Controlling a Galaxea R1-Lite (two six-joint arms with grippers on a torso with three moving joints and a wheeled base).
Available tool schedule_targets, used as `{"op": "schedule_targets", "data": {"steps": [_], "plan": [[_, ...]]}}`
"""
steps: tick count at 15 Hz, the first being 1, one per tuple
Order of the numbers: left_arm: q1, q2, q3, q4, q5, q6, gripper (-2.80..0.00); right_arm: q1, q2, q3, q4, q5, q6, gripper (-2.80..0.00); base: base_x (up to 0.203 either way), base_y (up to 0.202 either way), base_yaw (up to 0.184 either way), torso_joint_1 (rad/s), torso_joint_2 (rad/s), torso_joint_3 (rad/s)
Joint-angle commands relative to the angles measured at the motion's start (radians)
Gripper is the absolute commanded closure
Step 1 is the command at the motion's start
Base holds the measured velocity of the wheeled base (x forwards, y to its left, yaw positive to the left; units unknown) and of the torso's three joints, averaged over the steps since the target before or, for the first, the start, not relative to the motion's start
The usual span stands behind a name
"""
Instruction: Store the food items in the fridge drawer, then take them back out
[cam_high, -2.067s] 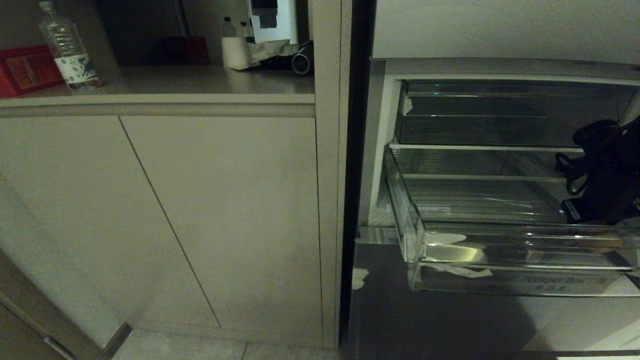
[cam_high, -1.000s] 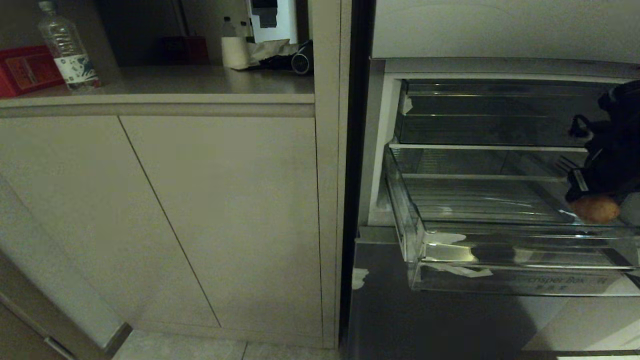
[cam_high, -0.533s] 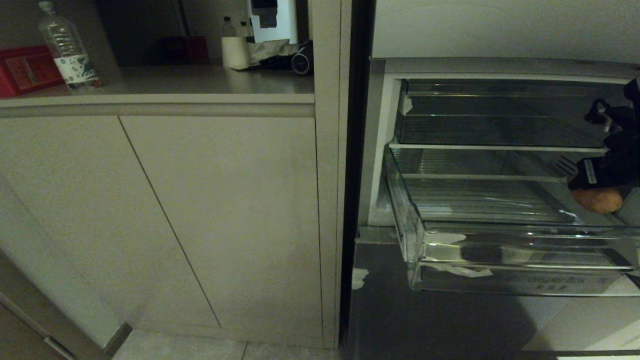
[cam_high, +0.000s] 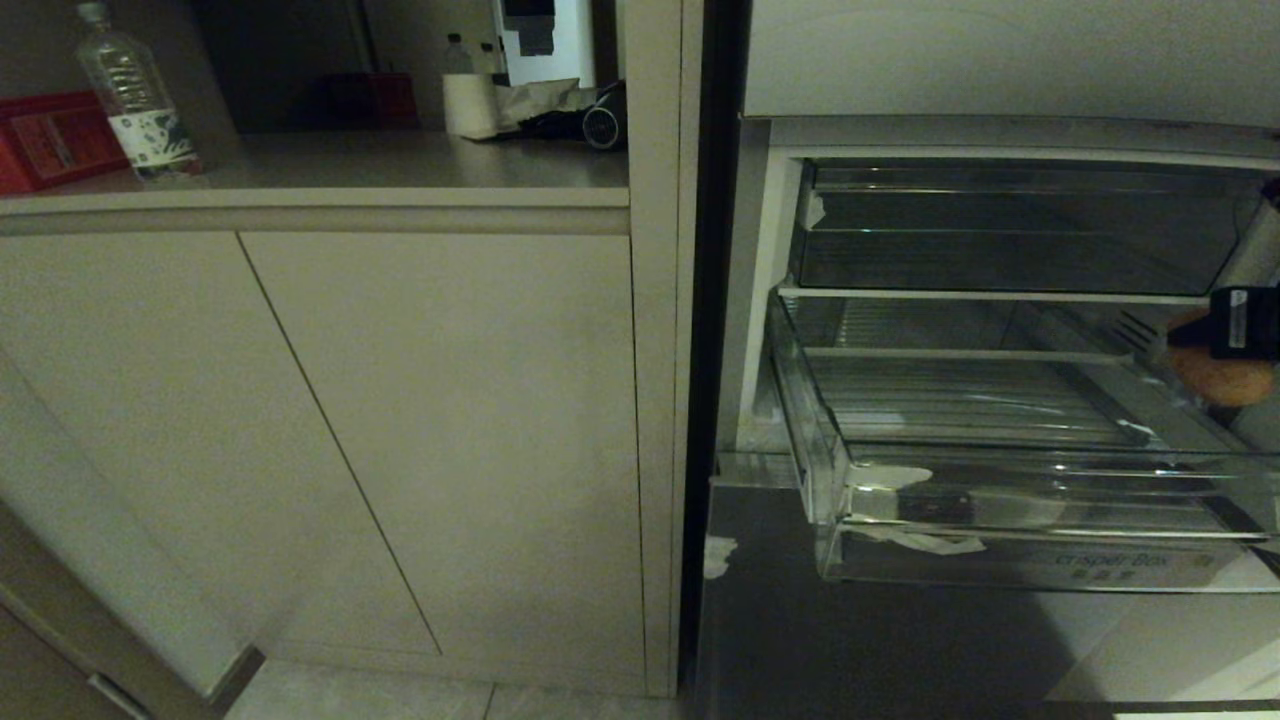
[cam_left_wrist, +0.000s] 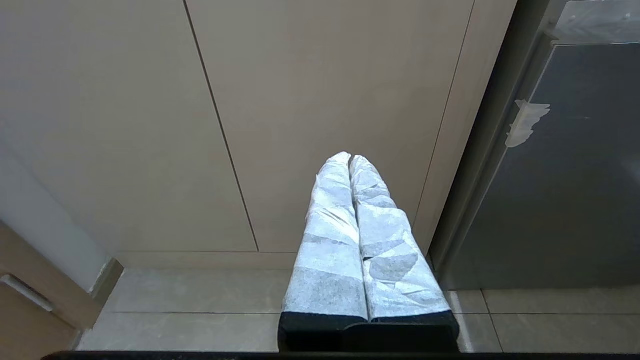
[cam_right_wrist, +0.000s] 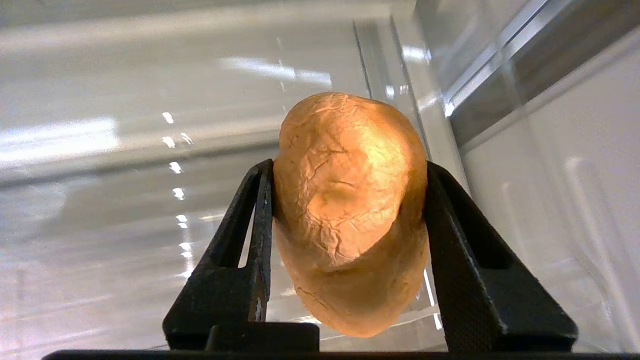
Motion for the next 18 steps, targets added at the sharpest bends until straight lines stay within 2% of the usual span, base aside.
{"op": "schedule_targets", "data": {"steps": [1,4,12,15,18], "plan": [[0.0,0.001,0.0,0.0,-0.001,0.001,0.0,-0.021,-0.11,0.051,-0.049,0.035,0.027,0.0,0.0,0.0,0.0,0.0,0.0,0.0],[0.0,0.001,0.0,0.0,0.0,0.0,0.0,-0.051,-0.215,0.105,-0.072,0.052,0.084,0.0,0.0,0.0,0.0,0.0,0.0,0.0],[0.0,0.001,0.0,0.0,-0.001,0.0,0.0,-0.059,-0.602,0.209,-0.076,0.051,0.144,0.0,0.0,0.0,0.0,0.004,0.0,0.0],[0.0,0.001,0.0,0.0,0.0,0.0,0.0,-0.048,-0.822,0.328,-0.077,0.053,0.142,0.0,0.0,0.0,0.0,0.0,0.0,0.0],[0.0,0.001,0.0,0.0,0.0,0.0,0.0,0.021,-1.076,0.467,-0.075,0.047,0.136,0.0,0.0,0.0,0.0,0.0,0.0,0.0]]}}
